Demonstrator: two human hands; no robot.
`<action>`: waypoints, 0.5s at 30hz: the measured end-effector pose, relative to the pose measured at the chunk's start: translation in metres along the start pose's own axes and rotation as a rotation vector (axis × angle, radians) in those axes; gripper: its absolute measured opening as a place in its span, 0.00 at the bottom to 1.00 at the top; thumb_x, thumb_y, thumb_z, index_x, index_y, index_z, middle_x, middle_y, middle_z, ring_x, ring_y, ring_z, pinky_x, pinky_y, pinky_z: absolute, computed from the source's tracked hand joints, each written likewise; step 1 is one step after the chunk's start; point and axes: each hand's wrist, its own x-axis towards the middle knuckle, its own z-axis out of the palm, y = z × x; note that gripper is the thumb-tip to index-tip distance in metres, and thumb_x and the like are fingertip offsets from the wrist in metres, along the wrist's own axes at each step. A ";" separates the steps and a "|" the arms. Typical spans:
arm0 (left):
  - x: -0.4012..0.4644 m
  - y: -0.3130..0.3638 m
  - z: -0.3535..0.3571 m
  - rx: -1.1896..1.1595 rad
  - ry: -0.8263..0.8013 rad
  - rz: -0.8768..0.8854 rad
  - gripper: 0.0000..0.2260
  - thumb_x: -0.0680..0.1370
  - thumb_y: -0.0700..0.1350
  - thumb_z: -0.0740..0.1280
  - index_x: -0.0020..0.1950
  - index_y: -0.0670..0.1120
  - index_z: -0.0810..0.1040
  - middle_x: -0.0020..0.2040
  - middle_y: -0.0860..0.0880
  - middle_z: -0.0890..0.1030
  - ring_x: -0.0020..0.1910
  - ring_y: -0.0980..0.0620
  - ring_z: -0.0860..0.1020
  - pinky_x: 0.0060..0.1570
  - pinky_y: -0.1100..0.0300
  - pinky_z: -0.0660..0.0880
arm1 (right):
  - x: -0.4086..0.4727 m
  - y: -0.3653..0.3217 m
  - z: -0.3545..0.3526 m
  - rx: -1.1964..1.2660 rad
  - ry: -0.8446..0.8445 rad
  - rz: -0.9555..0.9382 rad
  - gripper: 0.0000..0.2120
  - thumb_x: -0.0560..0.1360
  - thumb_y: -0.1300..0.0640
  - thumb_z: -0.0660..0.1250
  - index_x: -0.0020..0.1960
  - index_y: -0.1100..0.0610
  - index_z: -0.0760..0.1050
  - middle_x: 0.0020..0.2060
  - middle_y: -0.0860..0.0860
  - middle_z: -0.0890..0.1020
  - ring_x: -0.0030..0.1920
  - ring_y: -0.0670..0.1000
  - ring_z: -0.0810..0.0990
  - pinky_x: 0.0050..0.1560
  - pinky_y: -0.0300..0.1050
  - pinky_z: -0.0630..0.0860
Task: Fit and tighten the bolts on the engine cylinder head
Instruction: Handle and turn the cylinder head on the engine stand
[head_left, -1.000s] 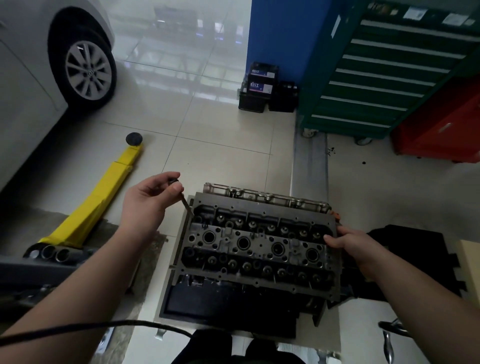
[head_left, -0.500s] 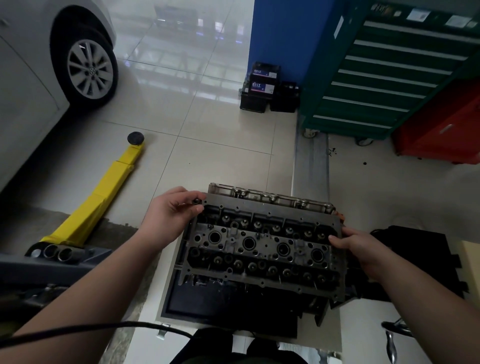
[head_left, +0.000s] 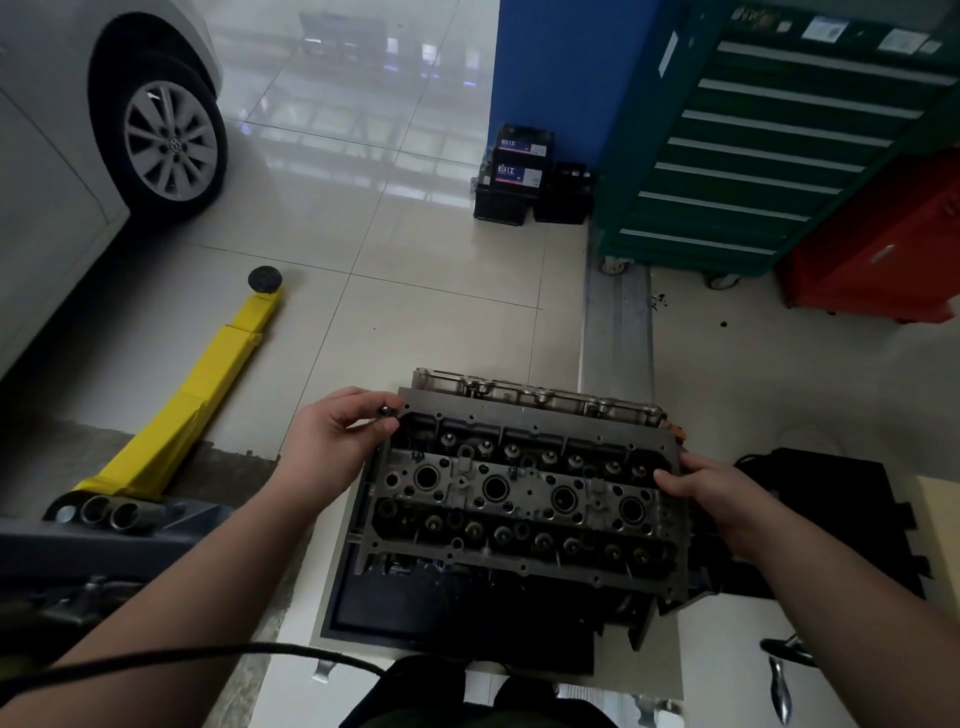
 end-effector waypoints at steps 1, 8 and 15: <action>-0.001 -0.001 0.000 -0.009 -0.004 -0.020 0.09 0.76 0.35 0.76 0.53 0.47 0.88 0.51 0.51 0.87 0.54 0.54 0.84 0.58 0.59 0.79 | 0.000 0.000 0.000 0.001 -0.002 0.000 0.13 0.76 0.62 0.72 0.60 0.53 0.83 0.51 0.60 0.87 0.53 0.64 0.86 0.64 0.68 0.77; -0.006 0.002 0.005 0.020 -0.055 0.021 0.10 0.77 0.34 0.75 0.54 0.45 0.88 0.51 0.52 0.86 0.52 0.55 0.84 0.54 0.65 0.79 | -0.004 -0.003 0.001 0.013 -0.002 -0.009 0.13 0.77 0.63 0.71 0.60 0.54 0.83 0.51 0.60 0.87 0.54 0.65 0.86 0.63 0.68 0.77; 0.007 0.011 0.009 0.053 -0.042 0.015 0.08 0.77 0.36 0.75 0.54 0.47 0.88 0.50 0.53 0.86 0.51 0.53 0.83 0.55 0.61 0.79 | -0.008 -0.007 0.001 0.012 -0.004 -0.014 0.13 0.77 0.64 0.71 0.61 0.55 0.83 0.51 0.61 0.87 0.55 0.65 0.85 0.64 0.66 0.77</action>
